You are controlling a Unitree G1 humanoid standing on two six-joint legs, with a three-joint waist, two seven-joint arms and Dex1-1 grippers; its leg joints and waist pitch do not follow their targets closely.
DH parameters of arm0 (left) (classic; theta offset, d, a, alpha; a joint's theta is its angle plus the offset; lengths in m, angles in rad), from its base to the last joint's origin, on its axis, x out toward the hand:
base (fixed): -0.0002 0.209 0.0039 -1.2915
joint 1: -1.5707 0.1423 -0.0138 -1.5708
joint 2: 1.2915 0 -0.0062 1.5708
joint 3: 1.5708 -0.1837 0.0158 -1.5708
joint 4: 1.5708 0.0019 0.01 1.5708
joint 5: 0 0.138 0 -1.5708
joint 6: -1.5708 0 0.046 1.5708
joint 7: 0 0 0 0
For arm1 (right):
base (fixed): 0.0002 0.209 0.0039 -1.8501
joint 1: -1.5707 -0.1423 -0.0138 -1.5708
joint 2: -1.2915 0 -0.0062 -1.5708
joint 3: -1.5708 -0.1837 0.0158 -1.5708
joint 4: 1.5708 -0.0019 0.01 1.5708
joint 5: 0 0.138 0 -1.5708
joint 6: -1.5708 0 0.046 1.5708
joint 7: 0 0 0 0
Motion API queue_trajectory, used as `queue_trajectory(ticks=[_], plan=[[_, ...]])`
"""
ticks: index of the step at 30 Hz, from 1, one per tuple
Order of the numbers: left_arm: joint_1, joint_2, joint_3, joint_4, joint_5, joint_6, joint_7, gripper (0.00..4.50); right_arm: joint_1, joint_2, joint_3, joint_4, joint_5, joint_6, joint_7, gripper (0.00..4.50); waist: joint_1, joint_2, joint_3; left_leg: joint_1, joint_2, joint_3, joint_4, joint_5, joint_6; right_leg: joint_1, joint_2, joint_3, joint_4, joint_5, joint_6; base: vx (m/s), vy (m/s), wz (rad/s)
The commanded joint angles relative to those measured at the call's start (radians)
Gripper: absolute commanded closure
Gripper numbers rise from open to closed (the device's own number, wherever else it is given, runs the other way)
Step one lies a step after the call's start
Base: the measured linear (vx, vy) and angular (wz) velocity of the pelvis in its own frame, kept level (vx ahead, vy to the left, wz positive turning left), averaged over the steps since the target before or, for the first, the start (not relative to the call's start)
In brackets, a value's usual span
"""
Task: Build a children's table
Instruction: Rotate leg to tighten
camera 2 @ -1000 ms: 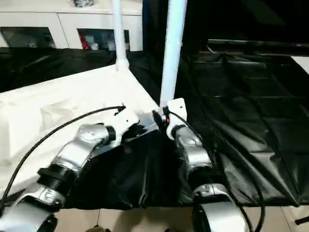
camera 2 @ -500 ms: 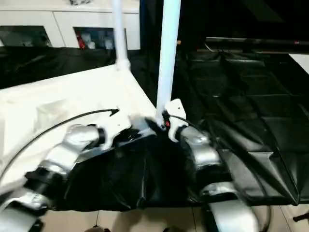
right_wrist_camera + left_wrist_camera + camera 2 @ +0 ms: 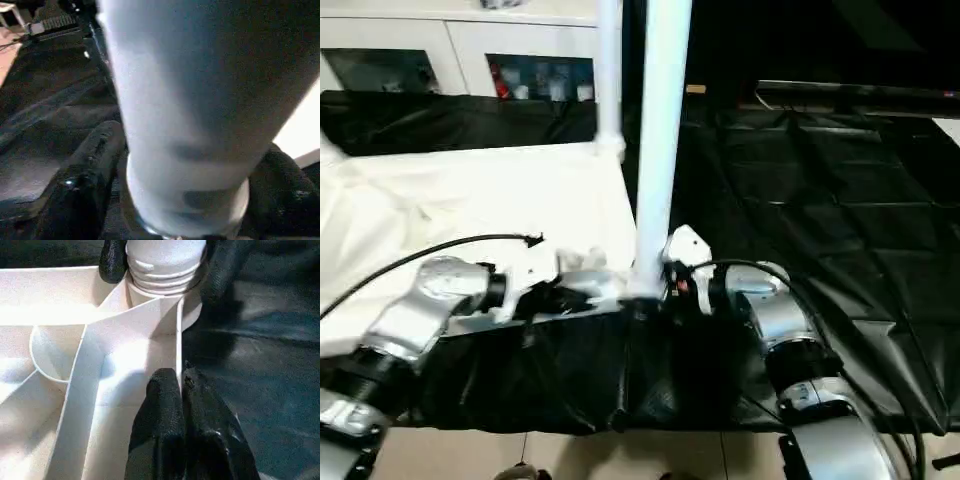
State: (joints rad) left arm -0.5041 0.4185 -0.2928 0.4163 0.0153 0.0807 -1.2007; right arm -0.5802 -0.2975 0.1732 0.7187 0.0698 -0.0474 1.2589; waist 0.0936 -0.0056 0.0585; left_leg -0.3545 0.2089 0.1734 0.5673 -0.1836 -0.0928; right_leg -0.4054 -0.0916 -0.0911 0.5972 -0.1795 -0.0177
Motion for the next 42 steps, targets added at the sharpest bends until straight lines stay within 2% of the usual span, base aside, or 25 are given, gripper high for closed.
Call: queue_trajectory(ticks=[1, 2, 7, 11, 12, 13, 15, 16, 17, 18, 19, 21, 22, 23, 24, 25, 26, 27, 31, 34, 36, 37, 39, 41, 42], plan=[[0.0, -0.014, -0.019, -0.015, 0.004, -0.009, 0.012, 4.5, 0.018, 0.034, 0.078, -0.042, 0.01, 0.01, 0.091, 1.11, 0.002, -0.003, -0.056, -0.002, 0.027, 0.004, -0.059, -0.154, 0.099, 0.057, -0.054, 0.049, -0.054, -0.146, -0.255, 0.0, 0.0, 0.0], [0.002, -0.01, -0.018, -0.017, 0.001, -0.008, 0.006, 4.5, 0.022, 0.034, 0.079, -0.048, 0.012, 0.013, 0.1, 1.31, 0.003, -0.004, -0.056, 0.0, 0.027, 0.004, -0.059, -0.154, 0.097, 0.056, -0.054, 0.05, -0.055, -0.148, -0.252, 0.0, 0.0, 0.0], [0.013, 0.006, -0.019, -0.021, -0.008, -0.008, -0.018, 4.5, 0.04, 0.033, 0.087, -0.073, 0.021, 0.02, 0.121, 1.66, 0.005, -0.004, -0.057, 0.0, 0.027, 0.003, -0.059, -0.145, 0.097, 0.056, -0.054, 0.05, -0.052, -0.129, -0.253, 0.0, 0.0, 0.0], [0.021, 0.005, -0.021, -0.026, -0.006, -0.006, -0.009, 4.5, 0.059, 0.046, 0.074, -0.082, 0.025, 0.028, 0.096, 1.78, 0.005, 0.001, -0.06, 0.001, 0.027, 0.003, -0.059, -0.148, 0.091, 0.057, -0.053, 0.049, -0.051, -0.124, -0.257, 0.0, 0.0, 0.0], [0.02, -0.003, -0.021, -0.02, 0.002, -0.005, 0.008, 4.5, 0.063, 0.061, 0.056, -0.079, 0.025, 0.032, 0.052, 1.78, 0.005, 0.0, -0.059, 0.0, 0.027, 0.003, -0.06, -0.152, 0.088, 0.057, -0.054, 0.049, -0.053, -0.131, -0.256, 0.0, 0.0, 0.0], [0.02, -0.005, -0.021, -0.018, 0.005, -0.004, 0.012, 4.5, 0.064, 0.065, 0.052, -0.077, 0.024, 0.033, 0.038, 1.79, 0.004, 0.005, -0.059, 0.001, 0.027, 0.003, -0.06, -0.159, 0.082, 0.057, -0.054, 0.05, -0.055, -0.137, -0.255, 0.0, 0.0, 0.0], [0.009, -0.023, -0.023, 0.002, 0.033, -0.001, 0.068, 4.5, 0.065, 0.094, 0.022, -0.057, 0.006, 0.035, -0.08, 1.79, 0.002, 0.007, -0.056, 0.003, 0.027, 0.001, -0.066, -0.196, 0.062, 0.056, -0.054, 0.05, -0.061, -0.188, -0.242, 0.0, 0.0, 0.0], [0.001, -0.038, -0.025, 0.012, 0.049, 0.011, 0.106, 4.5, 0.068, 0.108, 0.009, -0.052, -0.005, 0.04, -0.144, 1.8, 0.0, 0.01, -0.053, 0.005, 0.025, 0.0, -0.069, -0.232, 0.046, 0.056, -0.056, 0.049, -0.068, -0.254, -0.225, 0.0, 0.0, 0.0], [-0.005, -0.054, -0.025, 0.018, 0.056, 0.021, 0.136, 4.5, 0.069, 0.119, -0.001, -0.047, -0.011, 0.037, -0.194, 1.81, -0.004, 0.007, -0.05, 0.007, 0.025, -0.002, -0.073, -0.261, 0.031, 0.054, -0.058, 0.051, -0.077, -0.32, -0.203, 0.0, 0.0, 0.0], [-0.015, -0.084, -0.023, 0.027, 0.068, 0.039, 0.191, 4.5, 0.073, 0.14, -0.021, -0.039, -0.023, 0.032, -0.285, 1.81, -0.004, 0.013, -0.051, 0.01, 0.024, -0.003, -0.073, -0.267, 0.021, 0.053, -0.059, 0.051, -0.078, -0.342, -0.192, 0.0, 0.0, 0.0], [-0.025, -0.117, -0.021, 0.033, 0.072, 0.059, 0.235, 4.5, 0.069, 0.168, -0.047, -0.024, -0.021, 0.045, -0.369, 1.81, -0.008, 0.011, -0.05, 0.013, 0.023, -0.002, -0.073, -0.276, 0.007, 0.049, -0.058, 0.053, -0.085, -0.371, -0.178, 0.0, 0.0, 0.0], [-0.037, -0.152, -0.024, 0.039, 0.083, 0.077, 0.283, 4.5, 0.063, 0.201, -0.076, -0.01, -0.015, 0.047, -0.456, 1.81, -0.006, 0.01, -0.052, 0.011, 0.021, -0.006, -0.074, -0.276, 0.001, 0.051, -0.061, 0.051, -0.088, -0.407, -0.159, 0.0, 0.0, 0.0], [-0.053, -0.204, -0.028, 0.049, 0.097, 0.104, 0.346, 4.5, 0.055, 0.251, -0.115, 0.006, -0.002, 0.056, -0.573, 1.81, -0.008, 0.009, -0.052, 0.008, 0.02, -0.008, -0.075, -0.276, 0.003, 0.052, -0.06, 0.049, -0.091, -0.418, -0.149, 0.0, 0.0, 0.0], [-0.062, -0.234, -0.029, 0.055, 0.104, 0.122, 0.385, 4.5, 0.05, 0.281, -0.137, 0.015, 0.006, 0.069, -0.641, 1.81, -0.01, 0.013, -0.051, 0.011, 0.021, -0.006, -0.075, -0.28, 0.0, 0.045, -0.059, 0.051, -0.094, -0.418, -0.145, 0.0, 0.0, 0.0], [-0.071, -0.258, -0.038, 0.065, 0.118, 0.127, 0.411, 4.5, 0.043, 0.307, -0.15, 0.029, -0.001, 0.06, -0.713, 1.81, -0.009, 0.012, -0.053, 0.013, 0.02, -0.007, -0.074, -0.277, 0.0, 0.045, -0.058, 0.05, -0.093, -0.411, -0.145, 0.0, 0.0, 0.0], [-0.071, -0.258, -0.038, 0.065, 0.118, 0.127, 0.411, 4.5, 0.043, 0.307, -0.15, 0.029, -0.001, 0.06, -0.713, 1.81, -0.007, 0.015, -0.054, 0.012, 0.019, -0.007, -0.074, -0.271, 0.001, 0.046, -0.059, 0.05, -0.092, -0.396, -0.148, 0.0, 0.0, 0.0], [-0.083, -0.296, -0.051, 0.081, 0.14, 0.128, 0.452, 4.5, 0.03, 0.348, -0.165, 0.051, -0.013, 0.049, -0.821, 1.81, -0.008, 0.013, -0.056, 0.006, 0.018, -0.006, -0.073, -0.251, 0.006, 0.049, -0.055, 0.05, -0.086, -0.342, -0.156, 0.0, 0.0, 0.0], [-0.085, -0.31, -0.056, 0.084, 0.145, 0.128, 0.459, 4.5, 0.022, 0.361, -0.17, 0.061, -0.023, 0.045, -0.873, 1.81, -0.009, 0.014, -0.056, 0.005, 0.018, -0.005, -0.073, -0.248, 0.006, 0.046, -0.054, 0.05, -0.086, -0.336, -0.157, 0.0, 0.0, 0.0], [-0.081, -0.329, -0.053, 0.076, 0.148, 0.135, 0.465, 4.5, -0.007, 0.383, -0.164, 0.09, -0.056, 0.038, -0.945, 1.81, -0.008, 0.012, -0.061, 0.0, 0.016, -0.004, -0.07, -0.214, 0.018, 0.053, -0.053, 0.049, -0.078, -0.269, -0.165, 0.0, 0.0, 0.0], [-0.074, -0.316, -0.051, 0.07, 0.146, 0.129, 0.455, 4.5, -0.012, 0.376, -0.159, 0.096, -0.071, 0.024, -0.942, 1.81, -0.008, 0.015, -0.062, 0.0, 0.016, -0.003, -0.068, -0.196, 0.029, 0.054, -0.052, 0.049, -0.074, -0.221, -0.175, 0.0, 0.0, 0.0], [-0.064, -0.291, -0.05, 0.064, 0.147, 0.116, 0.437, 4.5, -0.01, 0.366, -0.167, 0.091, -0.05, 0.025, -0.896, 1.25, -0.011, 0.009, -0.06, -0.002, 0.017, -0.002, -0.069, -0.198, 0.035, 0.055, -0.051, 0.05, -0.073, -0.21, -0.179, 0.0, 0.0, 0.0], [-0.064, -0.29, -0.05, 0.063, 0.147, 0.115, 0.437, 4.5, -0.01, 0.366, -0.167, 0.091, -0.05, 0.024, -0.895, 1.11, -0.011, 0.012, -0.059, -0.001, 0.017, -0.002, -0.07, -0.206, 0.038, 0.055, -0.053, 0.05, -0.073, -0.221, -0.18, 0.0, 0.0, 0.0], [-0.042, -0.244, -0.047, 0.049, 0.138, 0.072, 0.384, 4.5, -0.011, 0.318, -0.138, 0.09, -0.08, 0.004, -0.849, 1.01, -0.013, 0.01, -0.058, 0.0, 0.017, -0.002, -0.069, -0.216, 0.041, 0.055, -0.054, 0.05, -0.076, -0.242, -0.177, 0.0, 0.0, 0.0], [-0.027, -0.206, -0.046, 0.037, 0.129, 0.055, 0.34, 4.5, -0.018, 0.275, -0.118, 0.098, -0.1, -0.019, -0.797, 1.01, -0.021, 0.002, -0.058, -0.003, 0.017, -0.001, -0.068, -0.205, 0.045, 0.054, -0.053, 0.05, -0.075, -0.241, -0.176, 0.0, 0.0, 0.0], [-0.022, -0.19, -0.048, 0.032, 0.125, 0.048, 0.317, 4.5, -0.021, 0.259, -0.112, 0.1, -0.1, -0.027, -0.76, 1.01, -0.021, 0.004, -0.059, -0.003, 0.017, -0.001, -0.068, -0.202, 0.047, 0.054, -0.054, 0.05, -0.074, -0.237, -0.18, 0.0, 0.0, 0.0]])
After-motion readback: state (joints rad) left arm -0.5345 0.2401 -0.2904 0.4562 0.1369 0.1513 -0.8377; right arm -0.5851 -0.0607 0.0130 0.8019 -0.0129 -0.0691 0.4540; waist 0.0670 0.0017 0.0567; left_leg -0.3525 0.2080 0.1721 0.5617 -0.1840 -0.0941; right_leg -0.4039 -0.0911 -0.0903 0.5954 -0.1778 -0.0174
